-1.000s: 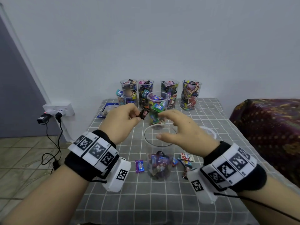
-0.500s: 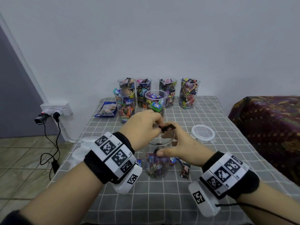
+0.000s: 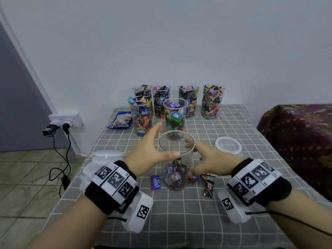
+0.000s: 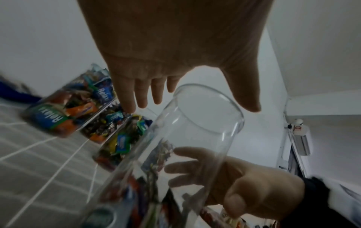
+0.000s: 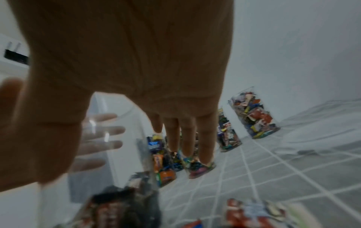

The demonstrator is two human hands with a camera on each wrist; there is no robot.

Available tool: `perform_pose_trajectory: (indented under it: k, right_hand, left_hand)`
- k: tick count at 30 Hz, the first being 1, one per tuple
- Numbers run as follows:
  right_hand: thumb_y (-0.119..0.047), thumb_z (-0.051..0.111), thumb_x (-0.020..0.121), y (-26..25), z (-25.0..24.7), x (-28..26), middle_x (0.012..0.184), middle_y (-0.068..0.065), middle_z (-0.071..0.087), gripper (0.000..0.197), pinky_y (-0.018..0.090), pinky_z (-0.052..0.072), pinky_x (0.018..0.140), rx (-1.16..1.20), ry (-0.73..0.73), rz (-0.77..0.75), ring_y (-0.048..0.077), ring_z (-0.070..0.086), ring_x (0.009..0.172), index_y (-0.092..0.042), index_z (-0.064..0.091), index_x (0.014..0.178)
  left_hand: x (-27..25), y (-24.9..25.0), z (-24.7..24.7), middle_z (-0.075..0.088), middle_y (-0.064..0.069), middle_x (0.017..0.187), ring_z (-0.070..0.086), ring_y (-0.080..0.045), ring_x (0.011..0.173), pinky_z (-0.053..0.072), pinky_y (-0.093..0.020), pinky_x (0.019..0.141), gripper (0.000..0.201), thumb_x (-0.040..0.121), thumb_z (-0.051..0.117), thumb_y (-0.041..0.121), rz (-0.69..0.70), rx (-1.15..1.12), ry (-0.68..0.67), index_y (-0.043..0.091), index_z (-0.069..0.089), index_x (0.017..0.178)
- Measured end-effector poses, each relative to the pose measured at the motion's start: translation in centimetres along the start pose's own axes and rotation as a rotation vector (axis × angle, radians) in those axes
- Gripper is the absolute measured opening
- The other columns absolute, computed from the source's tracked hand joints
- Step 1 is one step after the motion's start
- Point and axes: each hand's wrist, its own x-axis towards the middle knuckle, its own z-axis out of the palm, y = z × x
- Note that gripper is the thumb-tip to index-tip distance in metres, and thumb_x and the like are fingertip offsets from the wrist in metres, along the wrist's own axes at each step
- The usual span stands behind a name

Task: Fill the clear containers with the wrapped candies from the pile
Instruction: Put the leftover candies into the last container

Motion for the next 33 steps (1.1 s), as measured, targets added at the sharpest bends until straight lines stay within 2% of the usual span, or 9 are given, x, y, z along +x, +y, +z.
perform_pose_trajectory:
  k: [2, 5, 8, 12, 17, 20, 23, 30, 33]
  right_hand:
    - [-0.016, 0.070, 0.079, 0.9, -0.1, 0.1, 0.138, -0.007, 0.040, 0.089, 0.019, 0.039, 0.089, -0.260, -0.086, 0.102, 0.008, 0.044, 0.113, -0.031, 0.015, 0.147]
    - [-0.024, 0.070, 0.079, 2.4, 0.6, 0.7, 0.156, -0.001, 0.017, 0.100, 0.034, 0.035, 0.106, -0.610, -0.220, 0.250, 0.021, 0.031, 0.135, -0.028, 0.001, 0.152]
    - [-0.033, 0.074, 0.078, 3.4, 1.3, 1.3, 0.158, -0.001, 0.008, 0.107, 0.044, 0.032, 0.111, -0.732, -0.301, 0.316, 0.026, 0.024, 0.141, -0.032, -0.005, 0.150]
    - [-0.029, 0.064, 0.086, 2.8, 2.5, 1.5, 0.158, 0.001, 0.006, 0.094, 0.044, 0.033, 0.110, -0.822, -0.317, 0.249, 0.029, 0.026, 0.140, -0.038, -0.005, 0.149]
    - [-0.027, 0.057, 0.091, 2.8, 3.5, 1.3, 0.147, 0.006, 0.029, 0.064, 0.041, 0.037, 0.106, -0.835, -0.238, 0.117, 0.029, 0.037, 0.130, -0.031, 0.025, 0.147]
    - [-0.022, 0.056, 0.091, 2.7, 3.9, 1.1, 0.133, 0.008, 0.041, 0.050, 0.040, 0.042, 0.100, -0.829, -0.178, 0.068, 0.028, 0.044, 0.120, -0.025, 0.039, 0.138]
    - [-0.013, 0.053, 0.092, 2.6, 4.1, 1.1, 0.127, 0.008, 0.043, 0.041, 0.040, 0.044, 0.097, -0.849, -0.162, 0.040, 0.027, 0.045, 0.117, -0.020, 0.045, 0.131]
    - [-0.013, 0.051, 0.091, 1.9, 3.7, 1.3, 0.122, 0.005, 0.044, 0.026, 0.031, 0.044, 0.086, -0.786, -0.167, 0.071, 0.024, 0.050, 0.106, -0.016, 0.056, 0.116]
    - [-0.014, 0.052, 0.090, 0.0, 2.0, 1.6, 0.116, 0.005, 0.046, 0.012, 0.029, 0.043, 0.080, -0.697, -0.056, 0.045, 0.025, 0.053, 0.097, -0.018, 0.056, 0.101]
  left_hand:
    - [-0.2, -0.8, 0.8, 0.030, 0.017, 0.141, 0.030, 0.003, 0.130, 0.029, -0.025, 0.108, 0.128, 0.042, 0.077, 0.067, -0.027, -0.067, -0.080, 0.033, 0.011, 0.147]
    - [0.2, -1.3, 1.9, 0.043, 0.023, 0.122, 0.040, 0.017, 0.111, 0.034, -0.005, 0.089, 0.091, 0.054, 0.087, 0.043, -0.013, -0.189, -0.050, 0.048, 0.027, 0.122]
    - [0.9, -1.6, 2.3, 0.049, 0.024, 0.115, 0.049, 0.005, 0.112, 0.038, -0.012, 0.088, 0.081, 0.047, 0.083, 0.046, -0.014, -0.207, 0.019, 0.048, 0.034, 0.112]
    - [1.9, -2.4, 1.9, 0.050, 0.021, 0.118, 0.049, -0.006, 0.118, 0.039, -0.025, 0.100, 0.097, 0.042, 0.079, 0.056, -0.020, -0.190, 0.098, 0.041, 0.030, 0.124]
    - [3.5, -3.4, 0.4, 0.049, -0.002, 0.136, 0.046, -0.016, 0.125, 0.037, -0.043, 0.107, 0.111, 0.048, 0.087, 0.051, -0.079, -0.133, 0.206, 0.027, 0.028, 0.140]
    - [4.2, -3.8, -0.3, 0.048, -0.006, 0.136, 0.048, -0.018, 0.123, 0.036, -0.041, 0.108, 0.098, 0.062, 0.085, 0.031, -0.089, -0.123, 0.241, 0.021, 0.028, 0.141]
    - [4.6, -4.2, -0.6, 0.048, -0.008, 0.137, 0.046, -0.020, 0.124, 0.036, -0.039, 0.108, 0.096, 0.065, 0.083, 0.026, -0.093, -0.116, 0.238, 0.019, 0.026, 0.143]
    - [4.6, -4.6, -0.7, 0.049, -0.004, 0.133, 0.048, -0.018, 0.122, 0.038, -0.042, 0.107, 0.098, 0.060, 0.084, 0.036, -0.092, -0.138, 0.212, 0.024, 0.028, 0.140]
    - [4.6, -4.7, -0.6, 0.050, -0.002, 0.133, 0.048, -0.018, 0.122, 0.039, -0.044, 0.106, 0.103, 0.055, 0.086, 0.046, -0.097, -0.152, 0.206, 0.026, 0.029, 0.139]
